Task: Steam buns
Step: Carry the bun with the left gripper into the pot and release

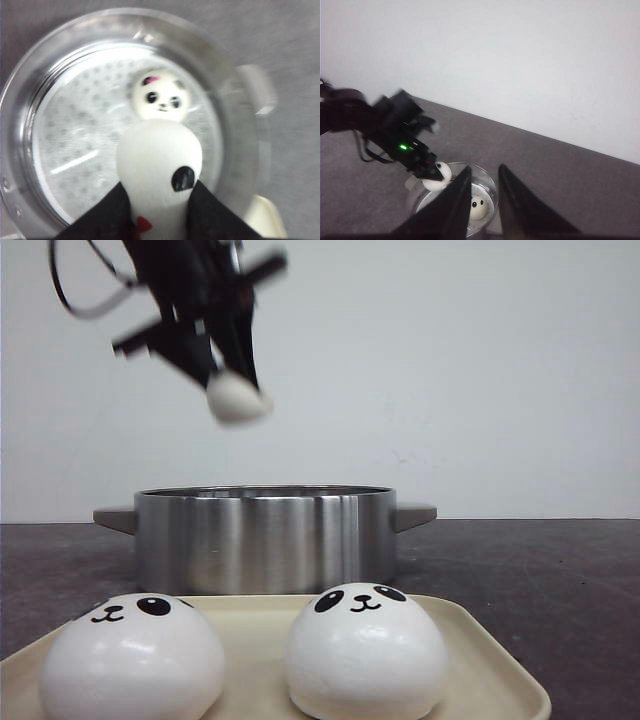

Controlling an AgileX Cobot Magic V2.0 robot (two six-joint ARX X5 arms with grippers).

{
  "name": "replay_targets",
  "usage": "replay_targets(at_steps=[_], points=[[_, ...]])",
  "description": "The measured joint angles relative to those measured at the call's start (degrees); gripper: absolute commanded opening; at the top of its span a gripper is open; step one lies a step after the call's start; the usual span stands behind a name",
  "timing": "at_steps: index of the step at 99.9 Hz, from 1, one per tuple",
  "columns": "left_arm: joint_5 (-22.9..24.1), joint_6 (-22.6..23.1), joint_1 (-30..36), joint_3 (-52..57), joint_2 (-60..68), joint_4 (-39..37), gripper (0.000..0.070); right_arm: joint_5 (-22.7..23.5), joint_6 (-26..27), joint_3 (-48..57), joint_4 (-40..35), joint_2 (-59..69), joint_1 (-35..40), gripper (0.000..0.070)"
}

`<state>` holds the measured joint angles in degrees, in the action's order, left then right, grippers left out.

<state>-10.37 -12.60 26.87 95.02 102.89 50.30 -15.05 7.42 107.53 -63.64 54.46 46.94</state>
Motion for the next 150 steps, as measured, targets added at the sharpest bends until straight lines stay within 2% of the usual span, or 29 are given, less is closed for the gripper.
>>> replay_targets(at_steps=[39,66,70,81,111,150], points=[[1.55,0.61,-1.07,4.39,14.6,-0.92,0.0011,-0.02,4.74,0.0,-3.56,0.0,0.0,0.0093],[1.66,0.63,-1.27,4.39,16.9,-4.24,0.0038,0.0,7.1,0.0,-3.74,0.0,0.0,0.0093],[1.7,0.63,-1.27,4.39,16.9,-5.27,0.007,0.0,7.5,0.0,-3.85,0.0,0.0,0.0093],[1.77,0.63,-1.53,4.39,16.9,-6.27,0.0244,0.0,8.07,0.0,-4.0,0.0,0.0,0.0093],[2.71,0.63,-1.95,4.39,16.9,-5.16,0.0517,0.0,9.35,0.0,-4.7,0.0,0.0,0.0093],[2.99,1.11,-1.99,8.52,16.96,-0.2,0.0518,0.0,9.38,0.0,-5.46,0.0,0.0,0.0093]])
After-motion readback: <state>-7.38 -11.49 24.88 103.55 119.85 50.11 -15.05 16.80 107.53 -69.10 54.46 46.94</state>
